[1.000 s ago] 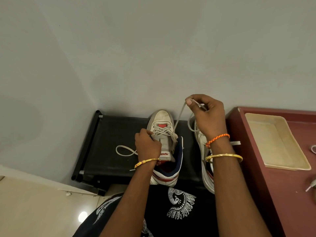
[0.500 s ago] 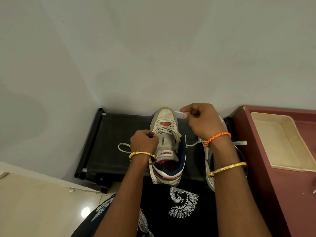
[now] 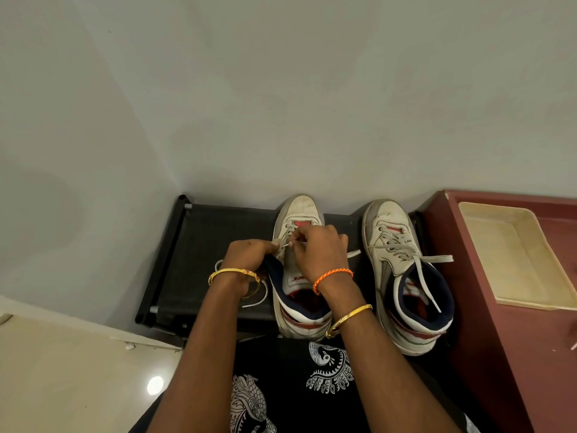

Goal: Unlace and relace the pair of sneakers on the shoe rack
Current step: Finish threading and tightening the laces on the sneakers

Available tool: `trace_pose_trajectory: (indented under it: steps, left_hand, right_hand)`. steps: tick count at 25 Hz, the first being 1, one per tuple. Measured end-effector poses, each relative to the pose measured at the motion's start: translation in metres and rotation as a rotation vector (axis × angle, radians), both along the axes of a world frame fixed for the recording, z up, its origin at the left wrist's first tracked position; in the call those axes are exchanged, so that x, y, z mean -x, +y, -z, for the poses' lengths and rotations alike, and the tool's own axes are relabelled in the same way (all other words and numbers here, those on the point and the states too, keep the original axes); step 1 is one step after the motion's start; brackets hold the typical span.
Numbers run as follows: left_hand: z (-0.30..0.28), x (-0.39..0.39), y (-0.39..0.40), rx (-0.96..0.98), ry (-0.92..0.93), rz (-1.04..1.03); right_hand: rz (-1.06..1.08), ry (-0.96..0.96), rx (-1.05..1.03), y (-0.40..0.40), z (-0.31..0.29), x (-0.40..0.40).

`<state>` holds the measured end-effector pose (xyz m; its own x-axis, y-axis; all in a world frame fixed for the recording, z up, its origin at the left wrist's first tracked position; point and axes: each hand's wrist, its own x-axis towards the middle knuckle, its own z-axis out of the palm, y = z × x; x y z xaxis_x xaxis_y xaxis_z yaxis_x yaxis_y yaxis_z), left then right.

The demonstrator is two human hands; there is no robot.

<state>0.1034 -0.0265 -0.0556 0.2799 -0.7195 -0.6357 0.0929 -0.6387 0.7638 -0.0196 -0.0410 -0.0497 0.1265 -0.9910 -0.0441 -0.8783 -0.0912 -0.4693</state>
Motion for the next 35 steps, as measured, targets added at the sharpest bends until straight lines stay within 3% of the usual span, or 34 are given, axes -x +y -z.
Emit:
trace_pose_trajectory:
  steps: [10,14,17,20,26,29,31,35]
  left_hand:
    - [0.003,-0.001,-0.002,-0.098,0.163,-0.002]
    - [0.008,0.003,-0.007,-0.136,0.034,-0.062]
    - [0.009,0.000,-0.005,0.073,-0.039,-0.103]
    - [-0.006,-0.019,-0.003,0.227,0.089,-0.306]
    - [-0.129,-0.074,-0.020,0.594,0.150,-0.472]
    - [-0.171,-0.083,-0.023,0.634,0.105,-0.416]
    - [-0.159,-0.073,-0.026,0.495,0.013,-0.320]
    - [-0.069,-0.033,-0.015,0.228,-0.479,0.201]
  right_hand:
    - [-0.028,-0.007,-0.022,0.003,0.007,-0.006]
    - [0.000,-0.074,-0.002,0.004,0.008,-0.006]
    - [0.036,-0.050,0.014,0.008,0.012,0.001]
    - [0.162,-0.014,0.035,0.013,0.016,0.014]
    - [0.251,-0.088,0.037,0.021,0.017,0.018]
    - [0.280,-0.121,0.037,0.022,0.018,0.018]
    - [0.295,-0.154,0.042,0.023,0.019,0.018]
    - [0.318,-0.205,0.051,0.024,0.023,0.019]
